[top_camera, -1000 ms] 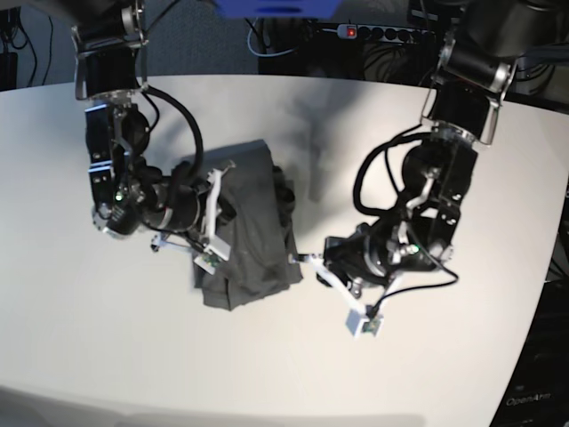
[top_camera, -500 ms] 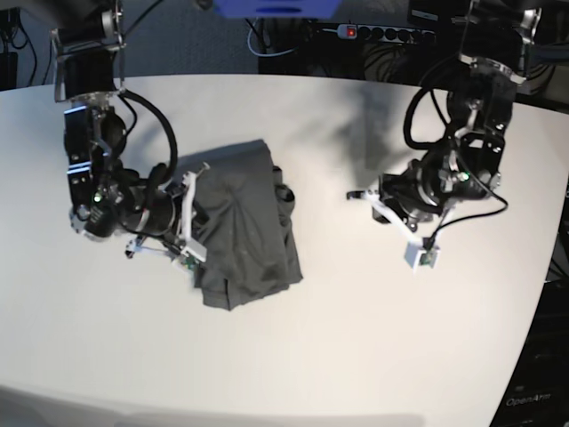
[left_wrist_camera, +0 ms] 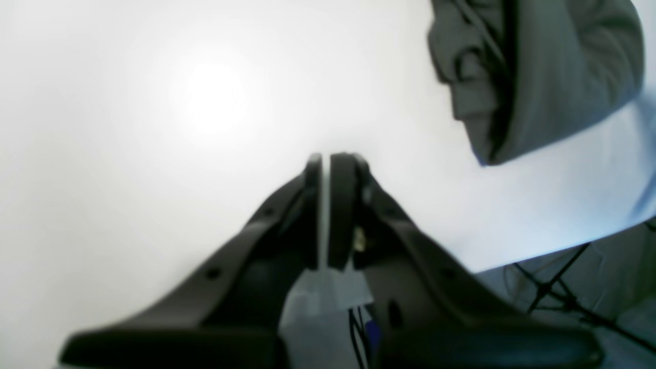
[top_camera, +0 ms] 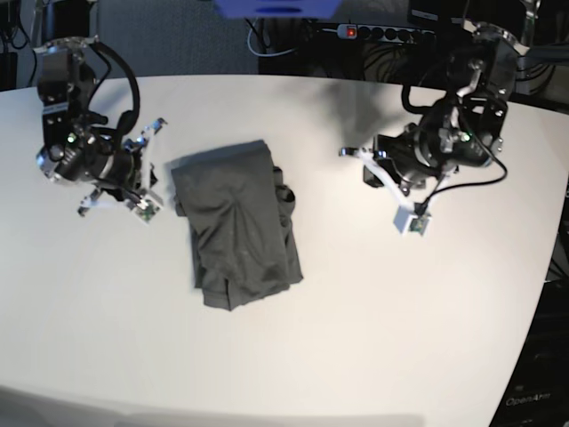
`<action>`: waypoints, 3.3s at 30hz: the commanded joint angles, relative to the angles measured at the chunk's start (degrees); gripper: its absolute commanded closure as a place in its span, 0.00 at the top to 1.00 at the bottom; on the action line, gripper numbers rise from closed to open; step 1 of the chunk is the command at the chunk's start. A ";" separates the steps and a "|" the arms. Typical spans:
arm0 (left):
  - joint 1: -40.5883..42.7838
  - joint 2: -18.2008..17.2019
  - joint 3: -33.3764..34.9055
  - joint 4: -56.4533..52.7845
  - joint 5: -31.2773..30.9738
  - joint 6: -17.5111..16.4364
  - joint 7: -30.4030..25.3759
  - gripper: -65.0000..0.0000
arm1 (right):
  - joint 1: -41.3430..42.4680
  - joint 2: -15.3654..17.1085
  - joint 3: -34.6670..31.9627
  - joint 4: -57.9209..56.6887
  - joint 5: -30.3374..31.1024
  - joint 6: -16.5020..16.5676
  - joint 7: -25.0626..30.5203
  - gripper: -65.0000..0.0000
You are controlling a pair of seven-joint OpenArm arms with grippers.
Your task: Fold the T-shirt properly
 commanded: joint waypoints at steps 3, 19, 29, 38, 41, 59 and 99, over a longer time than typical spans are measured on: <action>-0.33 -3.15 3.43 1.30 -0.18 -2.17 -0.74 0.04 | -1.99 0.95 3.00 1.15 -1.55 -0.03 0.93 0.00; 1.96 -8.87 5.27 1.39 0.26 -12.99 -0.74 0.04 | -18.43 -1.33 16.80 4.22 -3.66 -0.03 2.16 0.00; 6.79 -9.84 5.18 1.39 0.35 -14.57 -0.74 0.04 | -28.36 -3.53 23.04 4.22 -3.75 -0.03 9.20 0.00; 14.53 -9.31 5.27 2.53 0.35 -14.22 -0.74 0.04 | -40.67 -5.29 30.25 3.79 -3.83 -0.03 20.45 0.00; 16.90 -9.13 5.27 2.53 0.35 -14.22 -0.74 0.04 | -43.31 -7.13 31.04 2.99 -3.83 -0.03 23.70 0.00; 22.09 -9.22 12.83 -0.89 4.48 -13.95 -3.99 0.04 | -44.36 -8.89 30.78 -20.57 -3.92 -0.03 40.32 0.00; 2.48 13.64 14.33 -114.17 12.30 -14.83 -85.40 0.04 | -4.01 -8.37 30.07 -105.23 -39.35 -14.93 87.35 0.00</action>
